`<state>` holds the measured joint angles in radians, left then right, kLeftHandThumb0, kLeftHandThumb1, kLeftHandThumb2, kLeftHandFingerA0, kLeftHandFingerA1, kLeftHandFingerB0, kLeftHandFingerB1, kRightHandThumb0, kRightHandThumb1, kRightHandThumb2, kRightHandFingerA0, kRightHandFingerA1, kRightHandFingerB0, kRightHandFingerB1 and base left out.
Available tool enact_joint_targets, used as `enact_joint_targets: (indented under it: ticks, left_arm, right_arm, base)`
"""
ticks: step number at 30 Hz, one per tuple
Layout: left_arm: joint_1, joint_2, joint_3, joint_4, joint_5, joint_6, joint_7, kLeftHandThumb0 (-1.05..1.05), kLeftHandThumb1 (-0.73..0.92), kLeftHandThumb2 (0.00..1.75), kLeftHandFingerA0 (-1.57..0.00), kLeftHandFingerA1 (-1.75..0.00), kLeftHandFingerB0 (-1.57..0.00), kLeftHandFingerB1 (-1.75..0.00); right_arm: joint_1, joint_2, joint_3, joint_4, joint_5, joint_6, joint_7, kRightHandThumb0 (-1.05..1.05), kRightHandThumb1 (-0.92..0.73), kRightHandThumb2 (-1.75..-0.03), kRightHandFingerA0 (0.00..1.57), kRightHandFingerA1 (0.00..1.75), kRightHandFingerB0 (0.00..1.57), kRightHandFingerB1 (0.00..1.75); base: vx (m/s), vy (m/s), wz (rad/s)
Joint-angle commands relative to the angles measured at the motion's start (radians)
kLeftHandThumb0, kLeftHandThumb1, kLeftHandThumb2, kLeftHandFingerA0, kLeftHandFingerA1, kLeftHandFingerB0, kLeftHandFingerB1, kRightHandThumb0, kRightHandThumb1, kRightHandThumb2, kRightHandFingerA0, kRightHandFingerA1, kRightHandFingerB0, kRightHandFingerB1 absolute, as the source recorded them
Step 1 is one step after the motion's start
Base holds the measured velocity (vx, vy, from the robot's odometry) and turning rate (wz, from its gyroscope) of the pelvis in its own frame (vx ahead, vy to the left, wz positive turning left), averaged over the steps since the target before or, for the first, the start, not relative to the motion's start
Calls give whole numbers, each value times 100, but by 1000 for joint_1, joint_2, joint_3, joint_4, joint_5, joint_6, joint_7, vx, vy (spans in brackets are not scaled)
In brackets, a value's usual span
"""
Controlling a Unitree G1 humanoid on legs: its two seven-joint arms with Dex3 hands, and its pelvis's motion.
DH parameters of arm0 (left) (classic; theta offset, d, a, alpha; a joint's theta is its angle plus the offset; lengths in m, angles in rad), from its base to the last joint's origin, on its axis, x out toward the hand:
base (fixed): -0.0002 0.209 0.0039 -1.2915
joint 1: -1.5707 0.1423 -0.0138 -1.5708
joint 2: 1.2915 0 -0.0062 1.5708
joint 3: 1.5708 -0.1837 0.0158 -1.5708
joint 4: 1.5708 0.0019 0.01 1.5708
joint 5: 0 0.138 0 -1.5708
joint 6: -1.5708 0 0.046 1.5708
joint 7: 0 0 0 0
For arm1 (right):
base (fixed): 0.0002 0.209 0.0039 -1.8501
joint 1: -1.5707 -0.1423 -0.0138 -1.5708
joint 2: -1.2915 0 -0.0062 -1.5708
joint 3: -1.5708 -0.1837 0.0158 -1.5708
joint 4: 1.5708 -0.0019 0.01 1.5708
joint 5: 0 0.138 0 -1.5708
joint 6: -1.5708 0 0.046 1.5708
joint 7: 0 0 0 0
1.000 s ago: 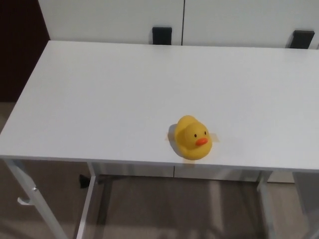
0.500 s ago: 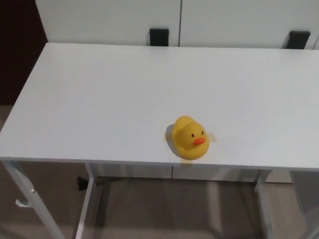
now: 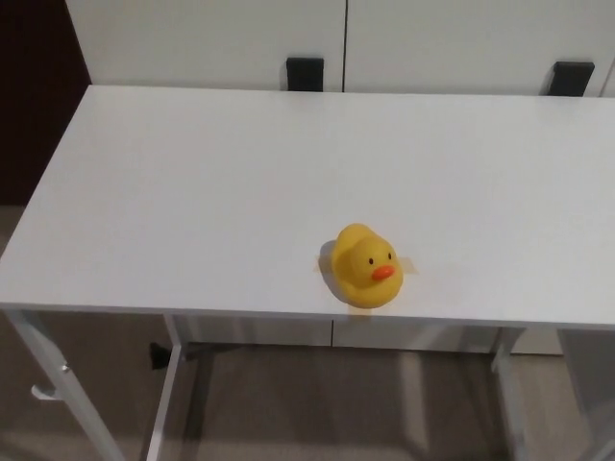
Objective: The robot uses its right hand to push the yellow duck toy to the center of the white desk.
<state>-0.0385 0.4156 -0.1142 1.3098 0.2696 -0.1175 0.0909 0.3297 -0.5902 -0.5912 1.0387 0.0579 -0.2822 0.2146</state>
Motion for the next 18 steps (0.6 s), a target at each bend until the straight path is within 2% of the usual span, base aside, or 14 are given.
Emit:
enact_joint_targets:
  ticks: [1, 2, 10, 11, 18]
  left_arm:
    - [6, 17, 6, 3, 2, -41, 1, -16, 68, 68, -85, -73, -83, -63]
    - [6, 18, 6, 2, 2, -40, 0, -17, 68, 67, -85, -74, -82, -63]
    - [8, 16, 5, 4, 7, -35, 4, -17, 66, 66, -86, -73, -83, -63]
    - [9, 16, 5, 3, 7, -36, 4, -16, 66, 68, -85, -73, -84, -64]
    - [-1, 13, 7, 5, 4, -31, -2, -15, 67, 68, -85, -71, -82, -62]
  right_arm:
    - [-11, -31, 16, 32, 35, -54, 55, -9, -55, -92, 120, 69, 82, 58]
    - [-11, -31, 20, 31, 37, -58, 64, -5, -51, -101, 111, 60, 81, 58]
    - [-5, -34, 37, 38, 44, -72, 83, -5, -53, -99, 106, 56, 81, 56]
    - [-9, -38, 43, 40, 42, -68, 83, -6, -55, -93, 107, 57, 81, 56]
    - [-19, -51, 60, 41, 47, -54, 82, -6, -54, -95, 106, 57, 79, 56]
  base:
    - [0, 0, 0]
    - [0, 0, 0]
    - [0, 0, 0]
    - [0, 0, 0]
    - [0, 0, 0]
